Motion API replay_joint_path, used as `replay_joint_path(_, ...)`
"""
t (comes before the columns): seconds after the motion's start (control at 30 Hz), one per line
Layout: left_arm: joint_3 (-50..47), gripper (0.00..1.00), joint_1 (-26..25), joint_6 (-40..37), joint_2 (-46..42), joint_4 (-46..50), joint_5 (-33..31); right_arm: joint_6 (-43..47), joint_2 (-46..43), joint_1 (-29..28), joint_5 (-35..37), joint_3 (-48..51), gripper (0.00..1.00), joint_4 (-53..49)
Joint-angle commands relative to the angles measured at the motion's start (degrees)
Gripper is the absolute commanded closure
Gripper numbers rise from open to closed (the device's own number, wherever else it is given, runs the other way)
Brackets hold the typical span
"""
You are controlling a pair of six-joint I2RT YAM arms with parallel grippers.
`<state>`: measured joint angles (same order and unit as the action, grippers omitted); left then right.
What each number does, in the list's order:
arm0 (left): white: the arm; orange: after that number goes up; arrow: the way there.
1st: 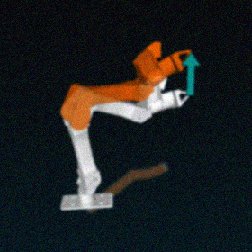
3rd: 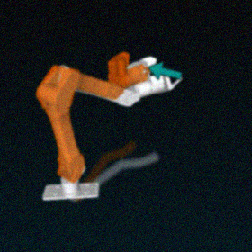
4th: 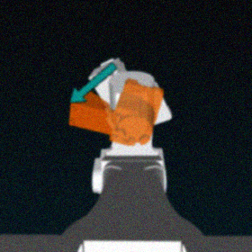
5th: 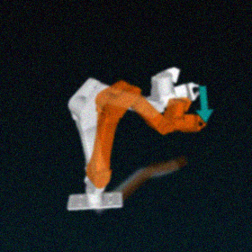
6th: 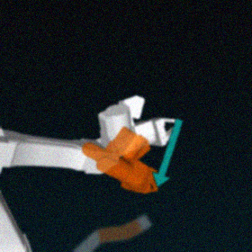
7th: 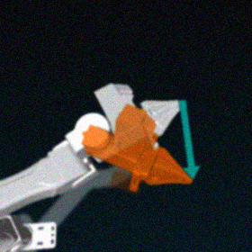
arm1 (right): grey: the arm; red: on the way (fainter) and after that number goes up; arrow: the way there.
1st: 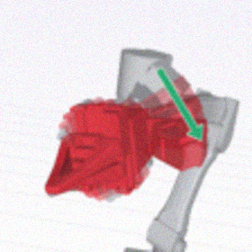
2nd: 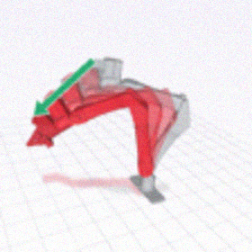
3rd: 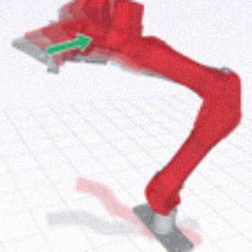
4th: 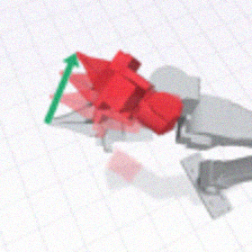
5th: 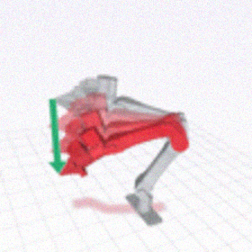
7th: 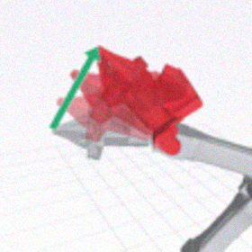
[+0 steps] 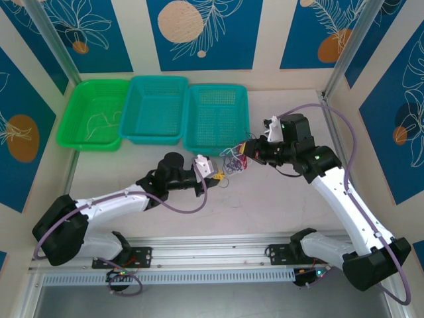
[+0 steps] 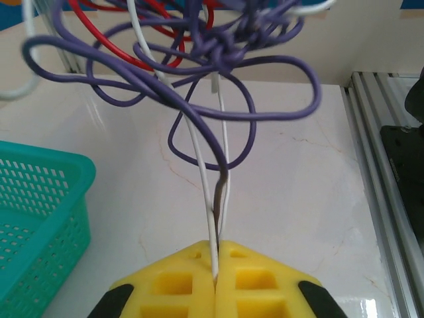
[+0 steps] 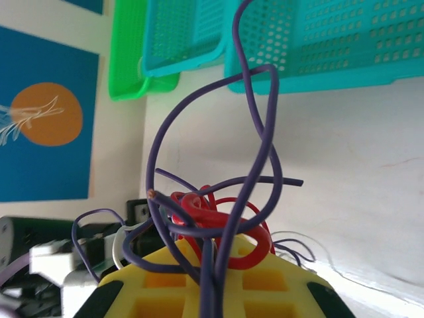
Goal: Untangle the cables
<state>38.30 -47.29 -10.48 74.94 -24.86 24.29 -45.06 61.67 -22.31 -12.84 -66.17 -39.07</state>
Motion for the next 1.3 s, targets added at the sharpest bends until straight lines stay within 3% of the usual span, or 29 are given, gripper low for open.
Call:
replay_joint_path(0.0,-1.2,1.00,-0.5,2.7,-3.0,-3.4,-2.9,-1.5,-1.3,2.2,11.8,2.6,0.92,-5.4)
replay_joint_path(0.13,-3.7,1.00,-0.4,6.5,-7.4,-2.3,-8.3,-4.0,-2.4,9.1,21.6,9.2,0.92,-9.9)
replay_joint_path(0.3,-7.2,1.00,0.1,10.0,-14.6,0.4,-14.4,-3.2,-5.5,26.3,13.5,21.8,0.91,-5.1)
replay_joint_path(0.47,-7.2,1.00,1.3,11.8,-21.3,8.0,-20.1,-1.1,-5.6,41.2,7.9,27.9,0.90,-2.2)
replay_joint_path(0.7,-6.9,1.00,3.7,12.8,-24.2,16.2,-26.6,0.9,-4.8,47.5,7.0,26.5,0.91,-3.0)
replay_joint_path(0.8,-5.8,1.00,4.4,14.0,-22.5,19.6,-27.8,0.8,-6.1,46.6,4.9,26.1,0.88,-1.9)
replay_joint_path(0.97,-6.2,1.00,4.4,16.0,-19.9,17.4,-24.0,3.1,-7.6,41.0,9.0,24.9,0.82,-4.6)
replay_joint_path(1.1,-5.8,1.00,4.4,15.8,-16.3,13.6,-13.6,7.1,-9.6,32.1,1.1,23.5,0.49,-3.8)
replay_joint_path(1.27,-4.1,1.00,4.4,16.5,-12.3,13.4,-10.2,8.3,-12.9,15.7,8.1,18.8,0.21,-3.6)
